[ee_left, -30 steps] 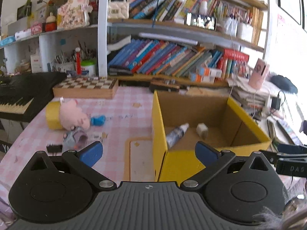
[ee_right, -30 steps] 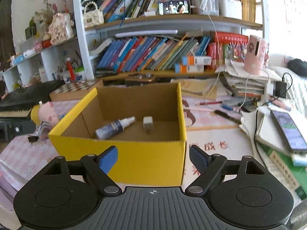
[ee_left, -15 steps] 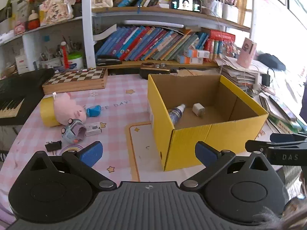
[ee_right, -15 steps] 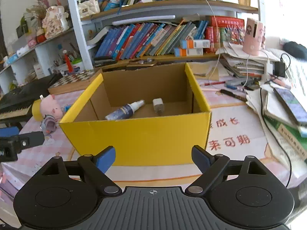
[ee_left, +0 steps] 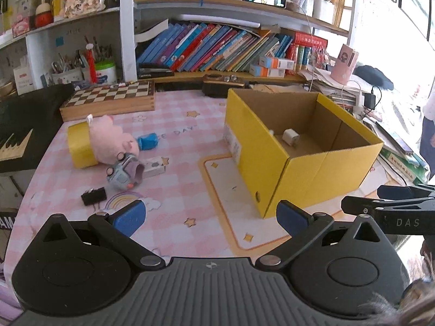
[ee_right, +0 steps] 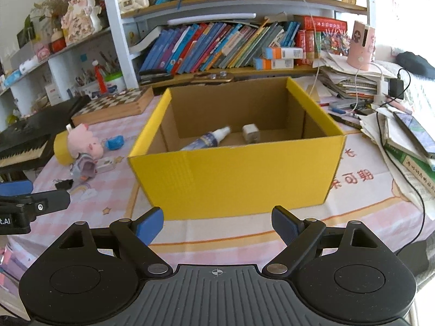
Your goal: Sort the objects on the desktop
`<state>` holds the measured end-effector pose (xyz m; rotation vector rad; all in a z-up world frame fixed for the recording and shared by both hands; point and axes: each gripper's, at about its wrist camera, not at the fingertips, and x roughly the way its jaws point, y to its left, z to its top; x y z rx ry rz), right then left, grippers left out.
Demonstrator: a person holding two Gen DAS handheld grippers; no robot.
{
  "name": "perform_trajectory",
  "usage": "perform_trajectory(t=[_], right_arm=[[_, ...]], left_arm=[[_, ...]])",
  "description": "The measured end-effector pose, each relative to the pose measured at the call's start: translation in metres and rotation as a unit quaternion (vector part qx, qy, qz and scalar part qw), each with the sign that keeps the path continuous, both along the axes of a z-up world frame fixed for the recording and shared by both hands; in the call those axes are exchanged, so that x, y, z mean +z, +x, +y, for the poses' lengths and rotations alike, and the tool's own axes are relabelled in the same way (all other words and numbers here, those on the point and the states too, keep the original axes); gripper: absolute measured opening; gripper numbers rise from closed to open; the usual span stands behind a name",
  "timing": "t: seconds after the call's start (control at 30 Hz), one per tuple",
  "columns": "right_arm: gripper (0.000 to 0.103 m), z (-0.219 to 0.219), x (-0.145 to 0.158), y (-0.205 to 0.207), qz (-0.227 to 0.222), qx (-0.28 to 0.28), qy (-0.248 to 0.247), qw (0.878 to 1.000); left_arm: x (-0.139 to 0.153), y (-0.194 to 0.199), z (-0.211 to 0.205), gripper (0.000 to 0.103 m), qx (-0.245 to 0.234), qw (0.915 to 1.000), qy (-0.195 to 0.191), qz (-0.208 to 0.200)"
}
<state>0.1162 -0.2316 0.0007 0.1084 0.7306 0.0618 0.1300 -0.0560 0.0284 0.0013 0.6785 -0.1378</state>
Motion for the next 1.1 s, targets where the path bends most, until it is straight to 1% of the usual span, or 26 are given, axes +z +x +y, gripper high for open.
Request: perform_trajectory(t=[0.3,0.53,0.8,1.1], right_arm=[[0.089,0.042,-0.007,-0.003,0.026,0.015,-0.013,0.999],[0.089,0.075,-0.008,-0.002,0.033,0.035,-0.023,0.999],[0.089,0.111,-0.014,0.004,0.038,0.049,-0.018,0.998],[0.089,0.153,-0.021,0.017,0.038,0.077,-0.014,0.996]], left_arm=[[-0.013,-0.006,0.042,0.103,0.002,0.9995,-0.019,0.027],[-0.018,-0.01,0.071,0.103,0.01,0.999,-0.026,0.034],[-0.02,-0.012,0.105,0.103,0.018,0.999,-0.02,0.036],[-0.021,-0.009,0.147,0.103,0.041,0.9985,-0.014,0.033]])
